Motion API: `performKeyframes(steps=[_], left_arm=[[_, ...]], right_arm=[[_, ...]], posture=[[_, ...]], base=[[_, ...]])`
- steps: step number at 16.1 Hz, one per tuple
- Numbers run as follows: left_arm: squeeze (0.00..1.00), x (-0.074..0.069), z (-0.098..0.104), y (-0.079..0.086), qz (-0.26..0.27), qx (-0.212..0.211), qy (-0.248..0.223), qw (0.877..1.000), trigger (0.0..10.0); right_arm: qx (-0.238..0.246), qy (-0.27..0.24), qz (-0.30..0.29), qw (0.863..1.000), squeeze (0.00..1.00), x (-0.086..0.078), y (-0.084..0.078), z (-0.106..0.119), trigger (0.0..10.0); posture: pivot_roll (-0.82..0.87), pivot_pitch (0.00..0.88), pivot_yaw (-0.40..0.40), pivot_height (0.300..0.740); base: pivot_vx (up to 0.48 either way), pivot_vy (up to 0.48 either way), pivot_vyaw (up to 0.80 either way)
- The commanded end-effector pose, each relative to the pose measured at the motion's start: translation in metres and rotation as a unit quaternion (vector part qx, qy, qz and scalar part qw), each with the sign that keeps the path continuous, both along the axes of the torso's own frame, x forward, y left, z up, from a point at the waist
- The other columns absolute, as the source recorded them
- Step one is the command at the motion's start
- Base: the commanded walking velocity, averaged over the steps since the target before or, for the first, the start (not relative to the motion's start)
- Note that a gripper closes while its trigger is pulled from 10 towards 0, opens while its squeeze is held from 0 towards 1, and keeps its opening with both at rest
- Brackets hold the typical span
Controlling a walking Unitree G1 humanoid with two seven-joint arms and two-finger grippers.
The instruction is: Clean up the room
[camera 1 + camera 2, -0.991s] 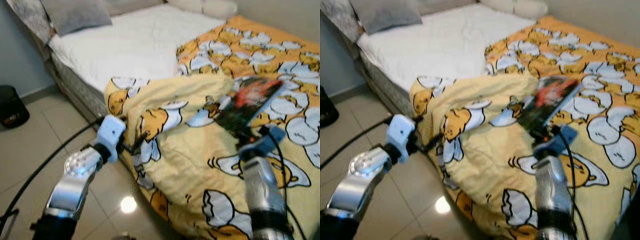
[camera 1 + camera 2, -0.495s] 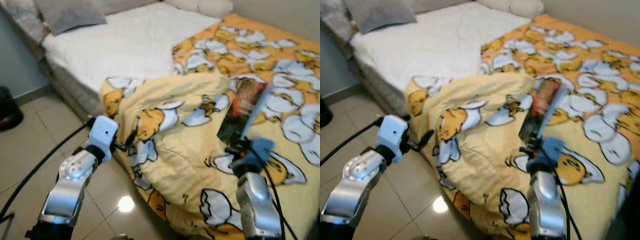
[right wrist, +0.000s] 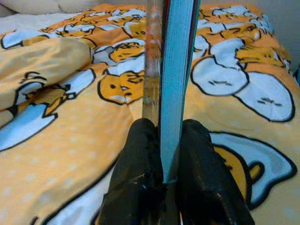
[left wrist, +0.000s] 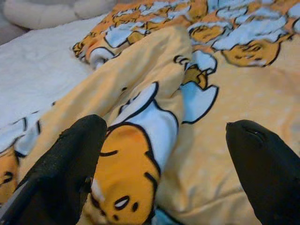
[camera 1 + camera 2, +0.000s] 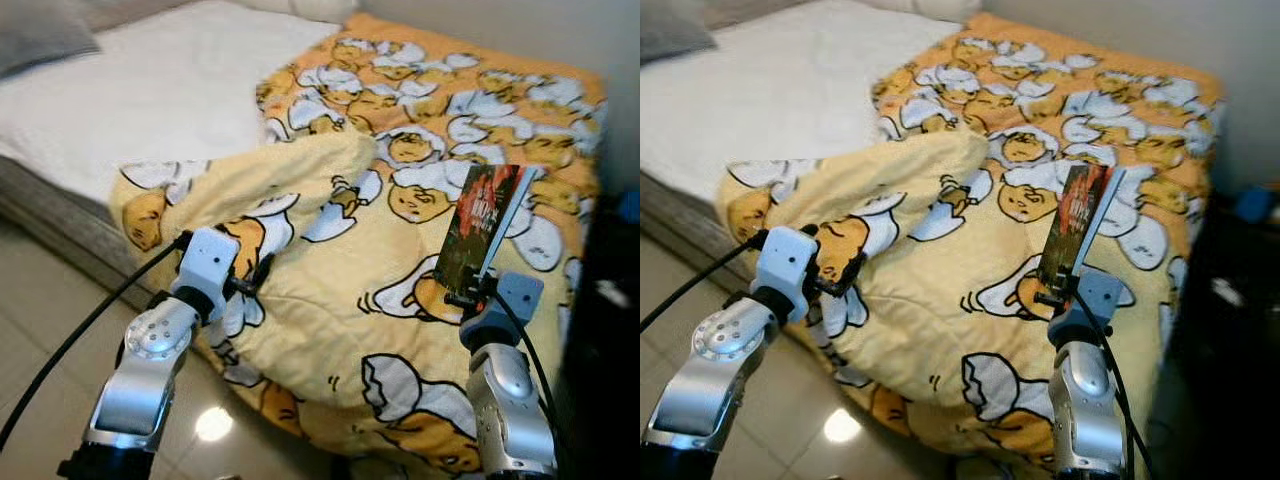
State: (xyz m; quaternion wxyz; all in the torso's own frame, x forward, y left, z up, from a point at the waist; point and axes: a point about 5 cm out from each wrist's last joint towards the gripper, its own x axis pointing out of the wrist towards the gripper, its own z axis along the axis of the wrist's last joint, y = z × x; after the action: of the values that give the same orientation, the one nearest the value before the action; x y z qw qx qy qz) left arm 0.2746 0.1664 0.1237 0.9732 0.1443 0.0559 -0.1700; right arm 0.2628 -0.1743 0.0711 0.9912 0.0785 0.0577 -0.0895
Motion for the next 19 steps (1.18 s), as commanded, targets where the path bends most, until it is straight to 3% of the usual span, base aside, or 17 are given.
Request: performKeyframes(steps=[1, 2, 3, 11, 19], left_arm=[[0.00, 0.003, -0.001, 0.004, 0.024, -0.012, 0.007, 1.000, 10.0], [0.00, 0.010, 0.001, 0.004, 0.041, -0.048, 0.007, 0.998, 10.0], [0.00, 0.013, 0.002, 0.004, 0.038, -0.051, 0.006, 0.998, 10.0], [0.00, 0.017, 0.009, 0.013, 0.046, -0.020, -0.012, 0.999, 10.0], [0.00, 0.019, 0.008, 0.012, 0.043, -0.021, -0.006, 0.999, 10.0]], right_arm=[[0.001, -0.029, 0.038, 0.999, 0.00, 0.013, 0.013, 0.016, 10.0], [-0.003, -0.027, 0.047, 0.999, 0.00, 0.018, 0.018, 0.018, 10.0], [0.001, -0.028, 0.038, 0.999, 0.00, 0.021, 0.019, 0.019, 10.0], [0.028, 0.001, 0.025, 0.999, 0.00, 0.021, 0.016, 0.010, 10.0], [0.031, 0.027, 0.037, 0.998, 0.00, 0.024, 0.024, 0.008, 10.0]], posture=[[0.05, 0.000, -0.057, 0.740], [0.04, 0.000, -0.047, 0.740], [0.02, 0.000, -0.040, 0.740], [0.05, 0.000, -0.037, 0.740], [0.04, 0.000, -0.035, 0.740]], base=[[0.000, 0.000, 0.00], [0.000, 0.000, 0.00], [0.000, 0.000, -0.80], [0.000, 0.000, -0.80], [0.000, 0.375, -0.80]])
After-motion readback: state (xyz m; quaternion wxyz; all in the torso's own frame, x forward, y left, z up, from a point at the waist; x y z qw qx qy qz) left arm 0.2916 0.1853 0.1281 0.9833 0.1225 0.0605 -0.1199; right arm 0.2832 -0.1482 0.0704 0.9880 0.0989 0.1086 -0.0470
